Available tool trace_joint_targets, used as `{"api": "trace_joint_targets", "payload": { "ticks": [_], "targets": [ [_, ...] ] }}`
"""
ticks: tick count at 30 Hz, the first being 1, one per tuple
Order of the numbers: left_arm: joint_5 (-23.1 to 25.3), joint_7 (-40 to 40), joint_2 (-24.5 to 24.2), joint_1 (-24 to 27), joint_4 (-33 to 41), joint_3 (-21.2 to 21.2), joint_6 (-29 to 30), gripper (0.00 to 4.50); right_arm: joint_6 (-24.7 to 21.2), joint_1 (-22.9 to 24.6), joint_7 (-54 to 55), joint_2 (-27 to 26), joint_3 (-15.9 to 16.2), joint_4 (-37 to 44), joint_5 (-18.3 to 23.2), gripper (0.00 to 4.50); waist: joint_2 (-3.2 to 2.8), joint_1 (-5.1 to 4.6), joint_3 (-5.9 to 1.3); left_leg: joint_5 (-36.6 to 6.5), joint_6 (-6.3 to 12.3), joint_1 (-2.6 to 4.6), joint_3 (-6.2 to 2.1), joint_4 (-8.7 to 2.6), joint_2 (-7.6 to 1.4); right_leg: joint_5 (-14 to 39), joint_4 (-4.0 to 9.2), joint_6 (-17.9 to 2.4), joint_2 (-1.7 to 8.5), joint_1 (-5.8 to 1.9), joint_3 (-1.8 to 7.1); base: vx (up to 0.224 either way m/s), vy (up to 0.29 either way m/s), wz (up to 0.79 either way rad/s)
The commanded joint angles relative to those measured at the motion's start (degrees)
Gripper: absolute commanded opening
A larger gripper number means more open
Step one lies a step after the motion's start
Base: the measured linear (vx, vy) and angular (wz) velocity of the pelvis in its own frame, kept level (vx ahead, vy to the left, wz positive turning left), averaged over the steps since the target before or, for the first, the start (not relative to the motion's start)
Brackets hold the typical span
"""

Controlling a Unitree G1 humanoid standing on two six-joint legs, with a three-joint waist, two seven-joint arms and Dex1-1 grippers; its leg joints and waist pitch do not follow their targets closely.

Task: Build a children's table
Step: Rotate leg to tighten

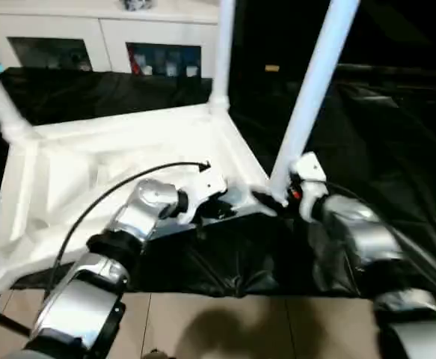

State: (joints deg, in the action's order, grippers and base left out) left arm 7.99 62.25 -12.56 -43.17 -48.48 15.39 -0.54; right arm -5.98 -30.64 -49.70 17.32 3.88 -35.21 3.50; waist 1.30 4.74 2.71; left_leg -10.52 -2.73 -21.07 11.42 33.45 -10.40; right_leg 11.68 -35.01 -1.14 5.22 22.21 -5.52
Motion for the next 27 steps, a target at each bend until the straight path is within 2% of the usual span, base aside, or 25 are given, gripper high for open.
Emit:
{"api": "trace_joint_targets", "payload": {
  "ticks": [1, 3, 9, 14, 21, 22, 23, 27],
  "targets": [
    [-0.79, 3.01, 0.81, -0.30, 2.57, 1.58, -2.14, 0.00, -1.71, 1.08, -6.27, 0.11, 3.43, 2.49, 1.20, 4.11, 0.00, 0.21, -3.35, -8.68, 6.06, 0.73, -1.40, -3.55, -3.83, 3.44, 3.79, -14.34, 4.52, -2.94, 3.58, 0.000, 0.000, 0.00],
    [-1.06, 4.52, 0.25, -0.15, 2.84, 1.71, -2.40, 0.00, -2.27, 1.75, -8.84, 1.39, 3.94, 3.85, 1.69, 4.11, 0.12, 0.58, -3.32, -9.53, 5.24, 0.79, -1.42, -3.63, -3.93, 5.18, 3.93, -14.27, 4.63, -2.77, 3.56, 0.000, 0.000, 0.00],
    [-1.98, 9.29, -1.49, 0.38, 3.62, 2.56, -3.11, 0.00, -2.88, 1.85, -10.89, 3.08, 4.25, 4.00, 1.35, 4.11, 0.09, 0.48, -3.37, -10.17, 3.82, 0.76, -1.54, -3.72, -3.89, 6.50, 3.94, -14.30, 4.69, -2.67, 3.59, 0.000, 0.000, 0.00],
    [-2.02, 11.41, -2.39, 0.40, 3.72, 2.84, -3.52, 0.00, -5.06, 2.16, -12.96, 4.20, 5.06, 5.69, 1.69, 3.62, 0.12, 0.56, -3.46, -8.28, 4.73, 0.70, -1.43, -3.55, -3.81, 3.42, 3.59, -14.81, 4.52, -2.79, 3.52, 0.000, 0.000, 0.00],
    [-1.97, 11.91, -2.84, 0.26, 3.38, 2.97, -3.91, 0.00, -4.41, 2.36, -13.52, 4.82, 6.42, 4.96, -0.28, 3.11, 0.06, 0.59, -3.33, -10.44, 3.23, 0.86, -1.54, -3.76, -3.92, 7.37, 3.99, -14.14, 4.72, -2.62, 3.59, 0.000, 0.000, 0.00],
    [-1.97, 11.90, -2.83, 0.25, 3.34, 2.95, -3.94, 0.00, -4.45, 2.40, -13.53, 4.83, 6.52, 4.98, -0.35, 3.11, 0.06, 0.59, -3.33, -10.44, 3.23, 0.86, -1.54, -3.76, -3.92, 7.37, 3.99, -14.14, 4.72, -2.62, 3.59, 0.000, 0.000, 0.00],
    [-1.92, 11.76, -2.78, 0.24, 3.16, 2.89, -4.04, 0.00, -4.41, 2.48, -13.26, 4.80, 6.75, 4.87, -0.68, 2.81, 0.07, 0.63, -3.40, -9.98, 3.29, 0.84, -1.49, -3.68, -3.87, 6.40, 3.90, -14.28, 4.69, -2.65, 3.62, 0.000, 0.000, 0.00],
    [-2.04, 11.73, -2.82, 0.38, 3.15, 2.94, -4.17, 0.00, -4.50, 2.74, -12.86, 4.95, 7.38, 4.96, -1.03, 2.59, 0.15, 0.62, -3.41, -9.12, 3.84, 0.74, -1.47, -3.61, -3.85, 5.10, 3.73, -14.51, 4.66, -2.73, 3.56, 0.000, 0.000, 0.00]
  ]
}}
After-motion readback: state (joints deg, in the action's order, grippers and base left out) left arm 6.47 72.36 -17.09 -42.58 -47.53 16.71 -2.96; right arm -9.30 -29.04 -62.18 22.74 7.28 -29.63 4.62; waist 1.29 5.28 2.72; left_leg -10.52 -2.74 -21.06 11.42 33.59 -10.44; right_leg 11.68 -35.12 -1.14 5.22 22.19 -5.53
